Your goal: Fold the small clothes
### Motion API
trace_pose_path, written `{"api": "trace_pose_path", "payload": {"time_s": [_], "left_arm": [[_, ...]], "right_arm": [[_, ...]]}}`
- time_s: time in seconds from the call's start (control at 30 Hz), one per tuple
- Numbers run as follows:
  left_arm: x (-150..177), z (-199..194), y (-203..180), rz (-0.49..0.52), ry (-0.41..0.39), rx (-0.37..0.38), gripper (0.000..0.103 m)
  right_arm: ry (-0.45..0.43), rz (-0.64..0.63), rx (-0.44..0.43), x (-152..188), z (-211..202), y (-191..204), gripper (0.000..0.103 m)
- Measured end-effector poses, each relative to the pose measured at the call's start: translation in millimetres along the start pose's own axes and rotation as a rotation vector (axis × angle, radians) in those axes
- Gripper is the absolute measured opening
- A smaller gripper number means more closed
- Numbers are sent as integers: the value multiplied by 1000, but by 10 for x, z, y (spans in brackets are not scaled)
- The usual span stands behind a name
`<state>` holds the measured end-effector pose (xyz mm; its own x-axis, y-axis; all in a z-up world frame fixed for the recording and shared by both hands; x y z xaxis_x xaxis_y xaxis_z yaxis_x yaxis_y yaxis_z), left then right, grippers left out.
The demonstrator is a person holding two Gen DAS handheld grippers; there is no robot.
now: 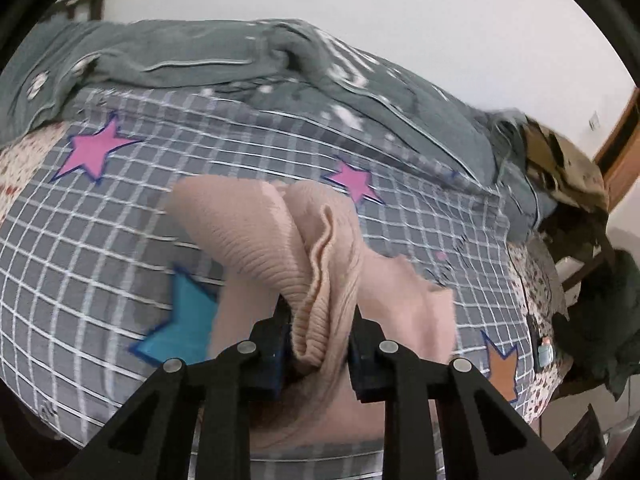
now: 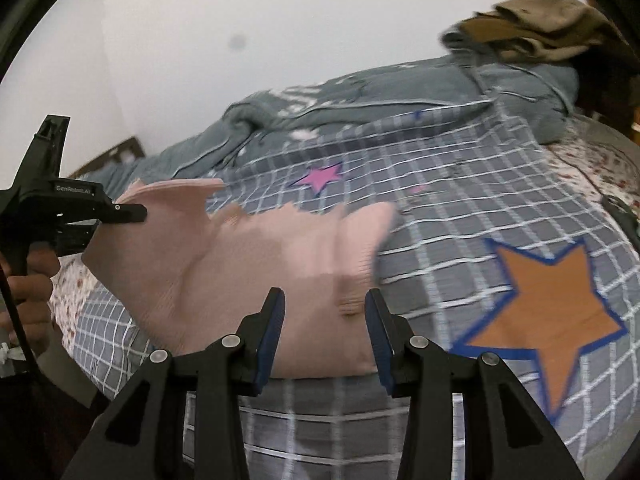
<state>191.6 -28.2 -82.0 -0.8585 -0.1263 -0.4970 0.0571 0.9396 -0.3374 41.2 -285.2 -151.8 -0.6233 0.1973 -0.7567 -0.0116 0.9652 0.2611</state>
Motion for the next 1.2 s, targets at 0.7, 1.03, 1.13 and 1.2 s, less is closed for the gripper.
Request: {"api": "trace_pose_path", "payload": {"time_s": [0.7, 1.03, 1.13, 1.2], "left_arm": [[187, 563, -531, 115, 132, 104, 37], [46, 466, 216, 30, 94, 54, 37], [54, 493, 343, 26, 95, 60, 37], [61, 510, 392, 27, 95, 60, 37]], "right_arm": [[63, 60, -133, -103, 101, -399, 46], [125, 84, -247, -358, 715, 3, 46], [152, 107, -233, -350, 933, 45, 47], [160, 106, -208, -354, 1052, 89, 47]]}}
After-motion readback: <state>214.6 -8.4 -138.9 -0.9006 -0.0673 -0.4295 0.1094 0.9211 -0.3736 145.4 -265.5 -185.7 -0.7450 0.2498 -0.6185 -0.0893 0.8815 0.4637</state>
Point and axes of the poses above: each gripper's, at about its wrist camera, not at the fingertips, and z roughly the way its jaws point, y to its left, x to its underside, the point moved 2 cm from there along z, roughly the way its jaws point, and after that the axes turned 3 degrees about y, right-handed, at the moved point
